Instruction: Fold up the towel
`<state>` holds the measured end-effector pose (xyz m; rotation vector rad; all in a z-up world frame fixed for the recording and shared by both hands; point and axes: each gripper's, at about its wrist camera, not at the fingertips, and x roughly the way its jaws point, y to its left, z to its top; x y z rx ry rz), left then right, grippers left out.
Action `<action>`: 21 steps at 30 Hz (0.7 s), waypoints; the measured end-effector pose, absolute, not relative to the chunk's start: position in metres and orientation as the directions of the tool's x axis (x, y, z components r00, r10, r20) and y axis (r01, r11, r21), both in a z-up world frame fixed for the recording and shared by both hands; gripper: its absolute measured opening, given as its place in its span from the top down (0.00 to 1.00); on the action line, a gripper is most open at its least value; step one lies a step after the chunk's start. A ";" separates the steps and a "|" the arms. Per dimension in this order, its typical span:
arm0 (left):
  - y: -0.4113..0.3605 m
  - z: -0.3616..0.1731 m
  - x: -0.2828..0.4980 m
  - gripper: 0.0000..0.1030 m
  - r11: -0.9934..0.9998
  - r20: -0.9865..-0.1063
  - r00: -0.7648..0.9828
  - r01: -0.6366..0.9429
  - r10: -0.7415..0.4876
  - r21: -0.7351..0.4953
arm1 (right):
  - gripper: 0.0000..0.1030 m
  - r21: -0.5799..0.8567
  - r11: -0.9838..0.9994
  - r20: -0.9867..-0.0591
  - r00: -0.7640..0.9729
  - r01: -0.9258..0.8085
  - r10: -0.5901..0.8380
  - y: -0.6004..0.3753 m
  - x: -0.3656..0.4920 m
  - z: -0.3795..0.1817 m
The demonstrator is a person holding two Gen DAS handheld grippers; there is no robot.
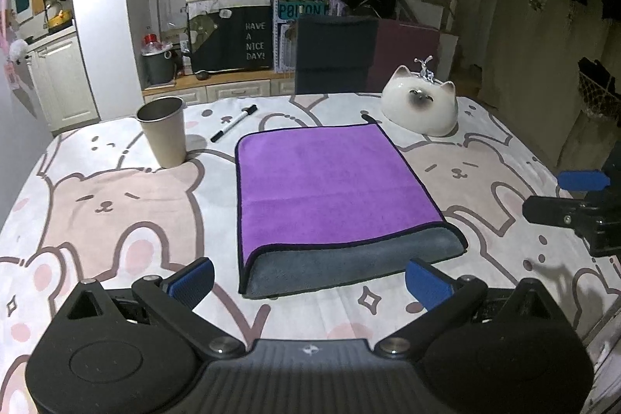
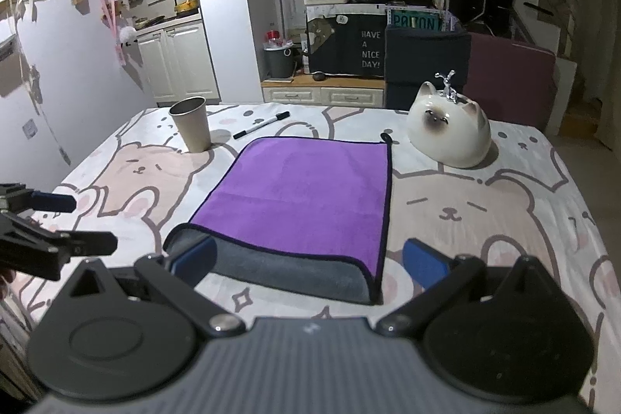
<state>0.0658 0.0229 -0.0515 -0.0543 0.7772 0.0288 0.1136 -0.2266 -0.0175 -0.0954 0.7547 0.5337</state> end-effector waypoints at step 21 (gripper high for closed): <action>0.069 -0.103 0.136 0.00 0.997 -0.741 0.671 -0.069 0.013 -0.045 | 0.00 0.088 0.840 -0.731 0.539 -0.535 0.419 -0.222 0.195 -0.087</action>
